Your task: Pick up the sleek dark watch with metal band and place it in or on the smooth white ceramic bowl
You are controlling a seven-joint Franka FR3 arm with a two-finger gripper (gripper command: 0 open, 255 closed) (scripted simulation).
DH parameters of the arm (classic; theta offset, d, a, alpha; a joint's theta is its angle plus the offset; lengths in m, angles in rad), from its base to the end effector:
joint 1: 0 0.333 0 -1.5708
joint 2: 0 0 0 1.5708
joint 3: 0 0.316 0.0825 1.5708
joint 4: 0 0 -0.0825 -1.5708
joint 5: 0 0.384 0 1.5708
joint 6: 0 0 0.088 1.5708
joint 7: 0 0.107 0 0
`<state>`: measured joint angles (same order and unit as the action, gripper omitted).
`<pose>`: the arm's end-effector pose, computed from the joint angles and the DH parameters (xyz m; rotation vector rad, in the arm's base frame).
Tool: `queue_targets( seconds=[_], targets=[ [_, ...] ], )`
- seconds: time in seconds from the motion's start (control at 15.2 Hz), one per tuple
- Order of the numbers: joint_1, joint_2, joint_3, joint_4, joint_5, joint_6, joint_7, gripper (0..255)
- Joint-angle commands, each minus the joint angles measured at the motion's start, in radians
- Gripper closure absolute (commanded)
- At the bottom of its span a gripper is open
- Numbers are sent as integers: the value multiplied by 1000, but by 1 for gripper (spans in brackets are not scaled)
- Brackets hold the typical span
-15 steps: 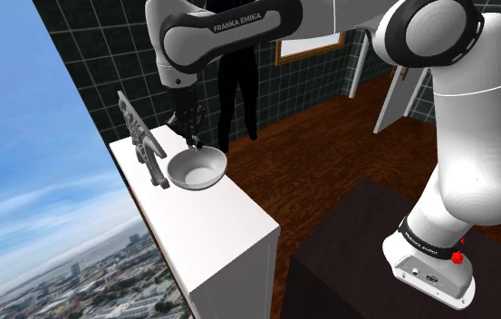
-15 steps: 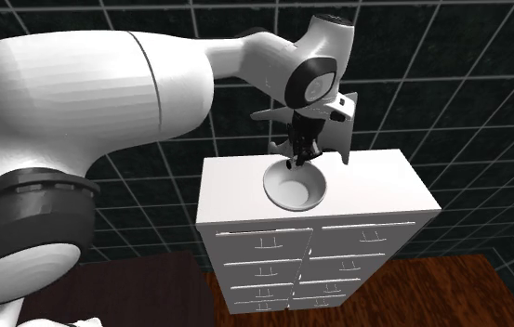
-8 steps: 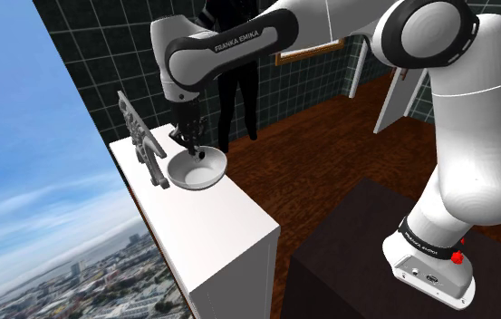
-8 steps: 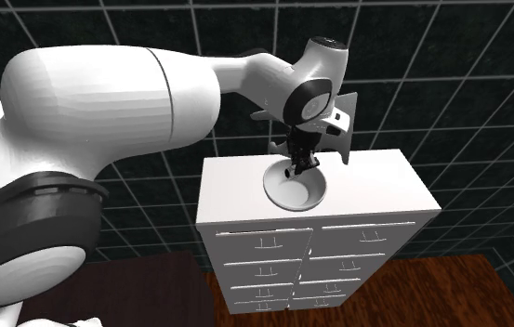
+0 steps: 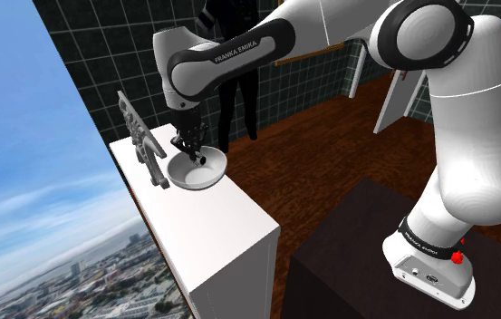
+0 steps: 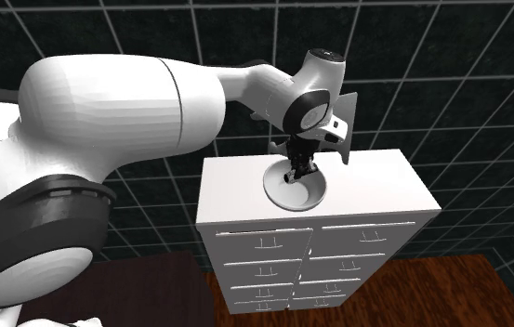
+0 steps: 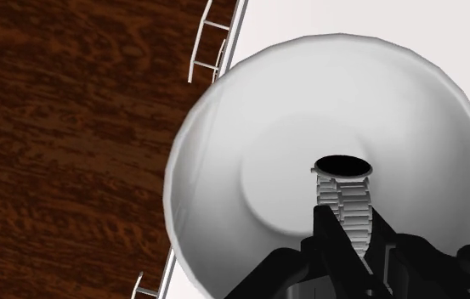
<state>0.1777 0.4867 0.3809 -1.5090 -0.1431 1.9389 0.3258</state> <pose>0.6056 0.3206 0.3973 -3.0880 -0.3840 0.0578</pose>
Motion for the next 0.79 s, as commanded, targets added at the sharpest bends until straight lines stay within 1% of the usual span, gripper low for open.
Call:
queue_targets(
  seconds=[0.0,0.13,0.2,0.53,0.73],
  targets=[
    [0,0,0,0,0,0,0,255],
    [0,0,0,0,0,0,0,255],
    [0,0,0,0,0,0,0,0],
    [0,0,0,0,0,0,0,0],
    [1,-18,5,75,9,-92,-7,0]
  ],
)
